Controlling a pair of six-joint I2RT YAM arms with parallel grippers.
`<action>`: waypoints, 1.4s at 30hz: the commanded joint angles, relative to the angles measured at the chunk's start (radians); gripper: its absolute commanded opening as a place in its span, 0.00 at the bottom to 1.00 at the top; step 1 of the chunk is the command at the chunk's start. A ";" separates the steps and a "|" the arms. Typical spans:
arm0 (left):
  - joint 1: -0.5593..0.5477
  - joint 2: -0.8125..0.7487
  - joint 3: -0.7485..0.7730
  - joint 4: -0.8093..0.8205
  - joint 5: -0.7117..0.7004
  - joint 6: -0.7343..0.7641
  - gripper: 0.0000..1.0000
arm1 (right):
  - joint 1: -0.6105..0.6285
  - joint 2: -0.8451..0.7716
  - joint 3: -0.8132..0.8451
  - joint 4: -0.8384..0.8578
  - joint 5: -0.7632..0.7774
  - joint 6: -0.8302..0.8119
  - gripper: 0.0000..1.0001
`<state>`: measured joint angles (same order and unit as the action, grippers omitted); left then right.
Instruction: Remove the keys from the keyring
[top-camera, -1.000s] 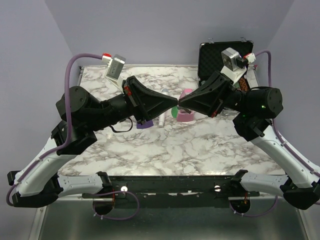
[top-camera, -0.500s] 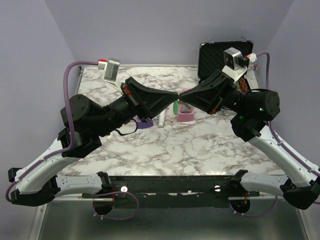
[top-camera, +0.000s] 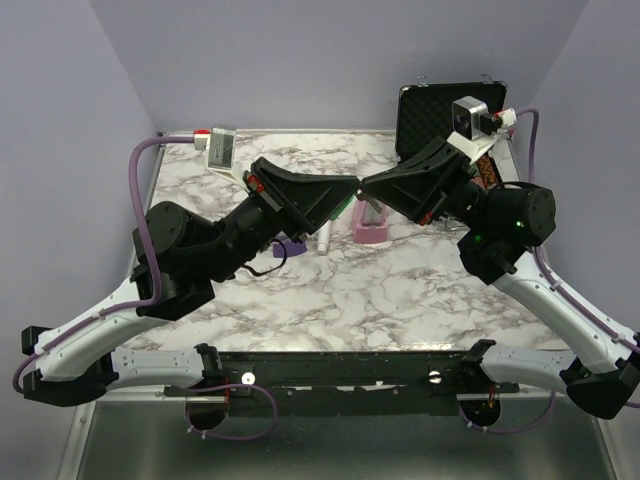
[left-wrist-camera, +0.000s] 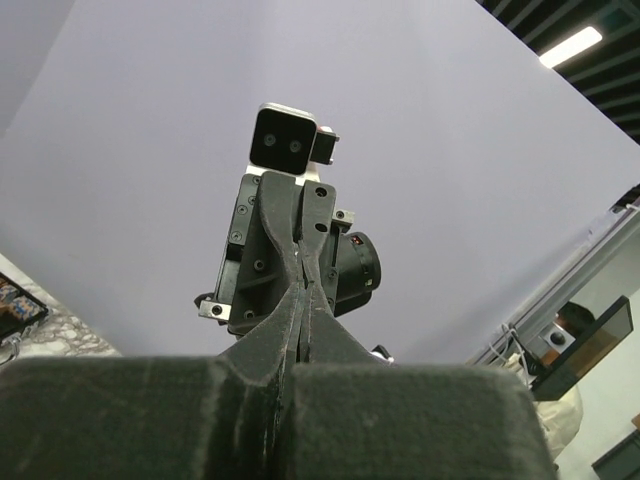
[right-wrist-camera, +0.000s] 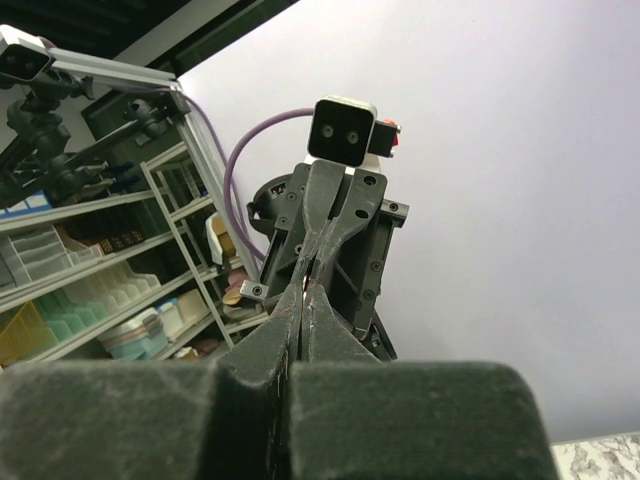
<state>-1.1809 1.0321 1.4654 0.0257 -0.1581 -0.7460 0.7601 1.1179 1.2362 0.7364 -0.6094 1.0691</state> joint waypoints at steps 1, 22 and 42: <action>-0.020 0.010 -0.051 -0.037 -0.130 0.037 0.00 | 0.015 -0.032 -0.006 0.112 0.023 0.025 0.01; -0.036 -0.104 0.039 -0.455 -0.166 0.233 0.75 | 0.015 -0.093 0.012 -0.317 -0.050 -0.195 0.01; 0.150 -0.178 0.151 -0.782 0.286 0.357 0.73 | 0.015 -0.001 0.124 -0.646 -0.348 -0.353 0.01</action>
<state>-1.1332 0.8444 1.6100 -0.6987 -0.1242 -0.3698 0.7670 1.1000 1.3106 0.1436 -0.8486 0.7437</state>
